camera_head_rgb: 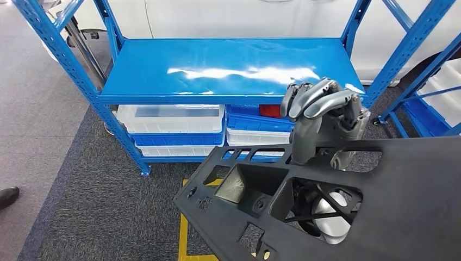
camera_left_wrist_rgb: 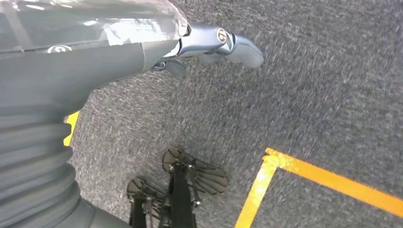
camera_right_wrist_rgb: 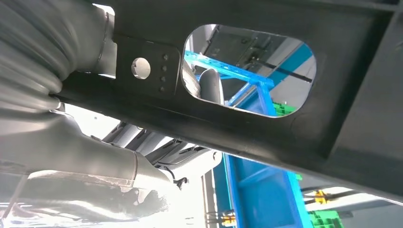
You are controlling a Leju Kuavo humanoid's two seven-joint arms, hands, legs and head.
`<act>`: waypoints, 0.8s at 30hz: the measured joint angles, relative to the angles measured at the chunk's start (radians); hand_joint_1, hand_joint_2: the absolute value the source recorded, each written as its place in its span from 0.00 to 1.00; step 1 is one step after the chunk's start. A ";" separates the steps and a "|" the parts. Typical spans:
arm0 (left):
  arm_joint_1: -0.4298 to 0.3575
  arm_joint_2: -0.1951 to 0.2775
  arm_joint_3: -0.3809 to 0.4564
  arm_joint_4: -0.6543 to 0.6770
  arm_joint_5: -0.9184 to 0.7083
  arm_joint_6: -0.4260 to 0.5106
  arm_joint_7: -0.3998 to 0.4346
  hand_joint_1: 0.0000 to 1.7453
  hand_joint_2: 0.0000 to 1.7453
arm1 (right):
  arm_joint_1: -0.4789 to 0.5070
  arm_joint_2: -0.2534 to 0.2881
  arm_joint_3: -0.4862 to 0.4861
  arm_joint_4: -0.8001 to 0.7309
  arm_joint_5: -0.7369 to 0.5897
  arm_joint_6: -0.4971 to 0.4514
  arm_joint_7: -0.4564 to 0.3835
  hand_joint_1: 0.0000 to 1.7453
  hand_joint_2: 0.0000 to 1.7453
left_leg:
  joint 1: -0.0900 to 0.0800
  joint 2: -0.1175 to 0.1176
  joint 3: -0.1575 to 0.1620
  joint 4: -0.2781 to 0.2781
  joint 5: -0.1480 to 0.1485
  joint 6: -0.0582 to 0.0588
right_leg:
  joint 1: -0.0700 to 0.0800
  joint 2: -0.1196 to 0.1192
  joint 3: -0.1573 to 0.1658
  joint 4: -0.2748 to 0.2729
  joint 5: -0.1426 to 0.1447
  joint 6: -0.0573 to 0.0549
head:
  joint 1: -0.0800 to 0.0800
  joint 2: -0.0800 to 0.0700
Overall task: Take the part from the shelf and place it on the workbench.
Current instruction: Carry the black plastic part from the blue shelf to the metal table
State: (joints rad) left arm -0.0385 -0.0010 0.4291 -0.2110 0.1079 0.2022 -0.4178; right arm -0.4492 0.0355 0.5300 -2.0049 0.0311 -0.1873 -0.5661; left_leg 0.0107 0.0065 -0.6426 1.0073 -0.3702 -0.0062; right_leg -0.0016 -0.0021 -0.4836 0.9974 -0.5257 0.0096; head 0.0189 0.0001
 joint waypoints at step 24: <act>0.011 0.029 0.046 0.000 -0.008 0.061 0.091 0.00 1.00 | 0.000 -0.084 0.013 0.007 -0.025 0.025 -0.043 1.00 1.00 | 0.006 0.021 0.133 -0.026 -0.108 0.025 | -0.010 0.014 -0.281 0.292 -0.002 0.028 | -0.001 0.000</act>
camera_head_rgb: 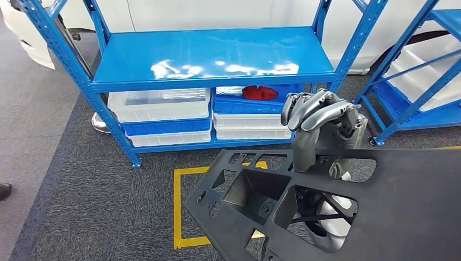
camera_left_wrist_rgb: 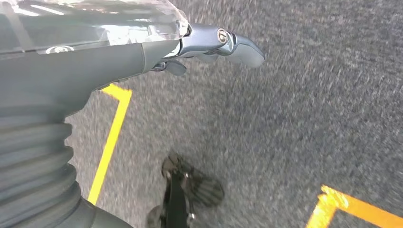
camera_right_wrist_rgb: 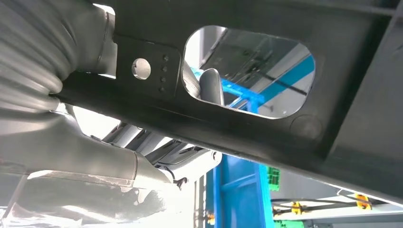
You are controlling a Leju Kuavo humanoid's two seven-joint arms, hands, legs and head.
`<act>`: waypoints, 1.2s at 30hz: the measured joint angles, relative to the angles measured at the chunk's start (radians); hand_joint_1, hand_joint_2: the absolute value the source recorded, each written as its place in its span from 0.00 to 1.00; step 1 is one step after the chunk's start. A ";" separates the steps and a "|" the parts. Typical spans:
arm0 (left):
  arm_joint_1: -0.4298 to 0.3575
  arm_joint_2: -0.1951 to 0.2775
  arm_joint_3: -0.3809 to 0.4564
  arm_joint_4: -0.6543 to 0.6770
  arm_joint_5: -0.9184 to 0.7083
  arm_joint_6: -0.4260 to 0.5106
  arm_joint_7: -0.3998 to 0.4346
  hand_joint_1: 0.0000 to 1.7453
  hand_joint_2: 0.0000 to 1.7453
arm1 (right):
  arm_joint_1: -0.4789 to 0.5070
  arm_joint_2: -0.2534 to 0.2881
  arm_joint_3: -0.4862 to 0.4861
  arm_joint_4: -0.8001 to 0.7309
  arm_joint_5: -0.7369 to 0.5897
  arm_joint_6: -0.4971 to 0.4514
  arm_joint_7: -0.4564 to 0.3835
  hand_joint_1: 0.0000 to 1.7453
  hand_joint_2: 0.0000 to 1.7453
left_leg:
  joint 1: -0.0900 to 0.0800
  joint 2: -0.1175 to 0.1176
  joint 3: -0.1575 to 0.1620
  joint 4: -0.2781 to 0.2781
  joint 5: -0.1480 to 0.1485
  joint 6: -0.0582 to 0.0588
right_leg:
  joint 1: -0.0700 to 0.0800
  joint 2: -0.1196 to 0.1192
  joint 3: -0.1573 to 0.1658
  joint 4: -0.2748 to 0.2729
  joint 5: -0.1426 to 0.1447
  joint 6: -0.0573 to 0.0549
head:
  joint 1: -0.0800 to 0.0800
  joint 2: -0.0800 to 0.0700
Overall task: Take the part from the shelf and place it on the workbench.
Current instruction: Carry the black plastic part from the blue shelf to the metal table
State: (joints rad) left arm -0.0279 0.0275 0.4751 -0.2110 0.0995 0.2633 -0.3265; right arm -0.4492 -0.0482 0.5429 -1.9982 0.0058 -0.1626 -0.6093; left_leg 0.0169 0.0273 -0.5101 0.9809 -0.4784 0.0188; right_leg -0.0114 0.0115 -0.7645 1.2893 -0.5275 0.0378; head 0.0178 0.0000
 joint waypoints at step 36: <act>0.000 -0.020 0.030 0.000 -0.017 -0.052 0.068 0.00 1.00 | 0.149 -0.134 -0.223 -0.153 -0.098 0.119 -0.077 1.00 1.00 | -0.006 0.058 -0.027 0.015 0.010 -0.014 | 0.003 -0.068 0.157 -0.252 0.093 -0.020 | 0.005 0.000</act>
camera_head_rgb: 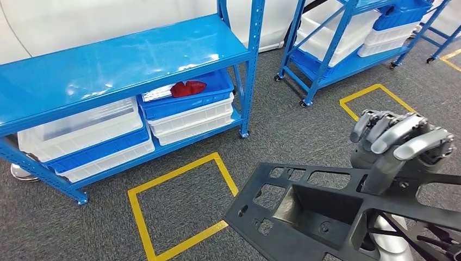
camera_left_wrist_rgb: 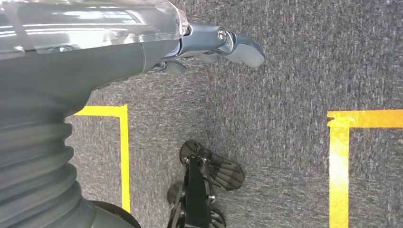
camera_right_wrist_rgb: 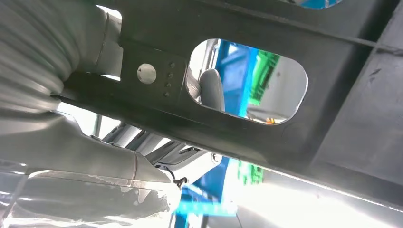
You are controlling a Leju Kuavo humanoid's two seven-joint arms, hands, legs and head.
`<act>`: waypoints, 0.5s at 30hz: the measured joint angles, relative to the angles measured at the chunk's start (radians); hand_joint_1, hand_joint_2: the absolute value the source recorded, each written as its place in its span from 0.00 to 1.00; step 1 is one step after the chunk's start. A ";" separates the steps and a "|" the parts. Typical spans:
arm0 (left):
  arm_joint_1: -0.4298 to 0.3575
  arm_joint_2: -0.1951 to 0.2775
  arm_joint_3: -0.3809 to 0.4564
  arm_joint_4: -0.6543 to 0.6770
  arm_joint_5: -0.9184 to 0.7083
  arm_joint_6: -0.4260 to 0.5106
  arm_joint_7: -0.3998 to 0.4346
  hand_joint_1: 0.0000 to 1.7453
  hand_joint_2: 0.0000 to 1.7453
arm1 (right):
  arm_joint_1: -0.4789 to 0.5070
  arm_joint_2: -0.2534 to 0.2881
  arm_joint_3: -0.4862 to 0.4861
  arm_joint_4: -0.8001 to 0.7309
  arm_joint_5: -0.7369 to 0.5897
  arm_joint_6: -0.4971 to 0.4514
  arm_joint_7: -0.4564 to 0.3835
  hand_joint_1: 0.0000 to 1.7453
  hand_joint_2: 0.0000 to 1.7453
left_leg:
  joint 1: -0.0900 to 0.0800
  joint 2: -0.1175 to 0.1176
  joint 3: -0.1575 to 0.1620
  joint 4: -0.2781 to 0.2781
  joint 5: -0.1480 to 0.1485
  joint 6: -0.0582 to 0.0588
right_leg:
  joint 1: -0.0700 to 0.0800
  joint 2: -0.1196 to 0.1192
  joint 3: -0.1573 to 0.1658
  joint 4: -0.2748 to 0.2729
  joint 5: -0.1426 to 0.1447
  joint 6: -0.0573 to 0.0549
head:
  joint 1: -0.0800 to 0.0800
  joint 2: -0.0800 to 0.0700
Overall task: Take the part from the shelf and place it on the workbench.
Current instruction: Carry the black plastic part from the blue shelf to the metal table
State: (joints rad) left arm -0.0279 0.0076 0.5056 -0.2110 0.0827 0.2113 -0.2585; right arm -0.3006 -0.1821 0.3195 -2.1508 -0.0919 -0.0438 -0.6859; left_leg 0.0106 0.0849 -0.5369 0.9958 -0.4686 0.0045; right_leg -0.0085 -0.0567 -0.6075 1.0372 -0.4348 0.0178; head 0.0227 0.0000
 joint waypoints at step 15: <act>0.002 0.017 0.003 0.000 -0.023 0.004 0.036 0.00 1.00 | 0.018 0.014 0.050 -0.004 0.096 -0.089 0.002 1.00 1.00 | 0.006 -0.142 -0.021 0.051 -0.009 -0.022 | 0.006 0.152 0.007 -0.026 0.013 -0.042 | -0.004 0.000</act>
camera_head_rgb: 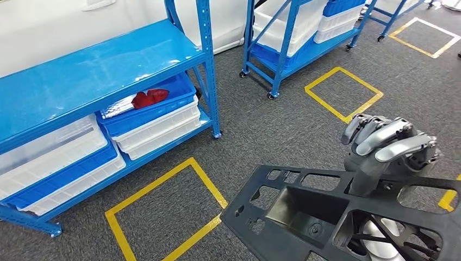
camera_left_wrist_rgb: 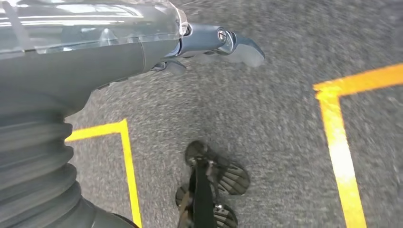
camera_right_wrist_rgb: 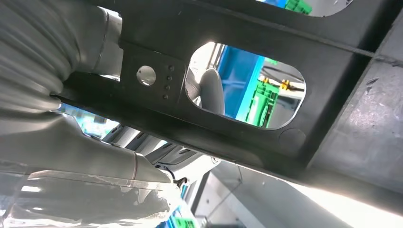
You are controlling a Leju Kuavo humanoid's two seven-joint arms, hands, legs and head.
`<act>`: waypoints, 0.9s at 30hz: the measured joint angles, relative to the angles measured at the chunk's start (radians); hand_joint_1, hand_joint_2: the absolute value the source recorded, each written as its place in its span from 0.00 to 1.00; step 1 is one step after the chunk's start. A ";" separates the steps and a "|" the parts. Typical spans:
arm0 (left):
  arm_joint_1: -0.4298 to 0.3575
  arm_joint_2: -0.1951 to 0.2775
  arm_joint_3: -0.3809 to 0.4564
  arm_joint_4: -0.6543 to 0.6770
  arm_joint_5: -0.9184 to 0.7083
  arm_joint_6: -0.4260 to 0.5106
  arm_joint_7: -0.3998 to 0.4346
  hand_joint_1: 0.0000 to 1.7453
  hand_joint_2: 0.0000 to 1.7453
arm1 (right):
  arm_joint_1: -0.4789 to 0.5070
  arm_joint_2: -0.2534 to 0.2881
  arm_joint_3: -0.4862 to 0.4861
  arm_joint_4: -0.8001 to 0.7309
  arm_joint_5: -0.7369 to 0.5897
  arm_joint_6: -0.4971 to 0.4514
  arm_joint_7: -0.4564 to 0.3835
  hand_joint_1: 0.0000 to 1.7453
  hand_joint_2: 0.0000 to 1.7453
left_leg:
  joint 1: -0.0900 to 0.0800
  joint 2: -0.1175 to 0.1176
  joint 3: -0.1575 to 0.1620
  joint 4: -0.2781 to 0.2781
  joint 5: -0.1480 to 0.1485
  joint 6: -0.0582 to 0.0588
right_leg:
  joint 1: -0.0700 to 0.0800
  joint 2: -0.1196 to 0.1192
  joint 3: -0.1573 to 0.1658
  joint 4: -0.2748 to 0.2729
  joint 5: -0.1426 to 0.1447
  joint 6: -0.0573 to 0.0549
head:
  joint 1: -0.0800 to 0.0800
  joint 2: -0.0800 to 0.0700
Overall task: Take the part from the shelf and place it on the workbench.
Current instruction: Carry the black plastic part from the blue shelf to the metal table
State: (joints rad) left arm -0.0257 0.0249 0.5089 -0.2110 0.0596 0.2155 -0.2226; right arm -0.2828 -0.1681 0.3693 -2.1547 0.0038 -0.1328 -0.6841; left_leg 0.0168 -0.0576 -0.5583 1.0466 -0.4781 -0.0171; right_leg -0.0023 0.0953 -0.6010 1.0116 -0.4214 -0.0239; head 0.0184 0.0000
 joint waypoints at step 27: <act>0.000 0.047 0.041 0.000 -0.020 0.012 -0.007 0.00 1.00 | 0.003 -0.001 0.060 -0.015 0.026 -0.120 -0.004 1.00 1.00 | -0.004 0.064 -0.092 0.218 -0.115 -0.015 | 0.000 -0.043 -0.002 0.000 -0.007 -0.015 | -0.004 0.000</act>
State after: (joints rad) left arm -0.0256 0.0724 0.5503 -0.2113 0.0393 0.2277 -0.2292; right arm -0.2799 -0.1690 0.4289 -2.1694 0.0301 -0.2530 -0.6878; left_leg 0.0132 0.0060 -0.6508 1.2649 -0.5932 -0.0324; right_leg -0.0022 0.0524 -0.6033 1.0114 -0.4280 -0.0384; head 0.0149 0.0000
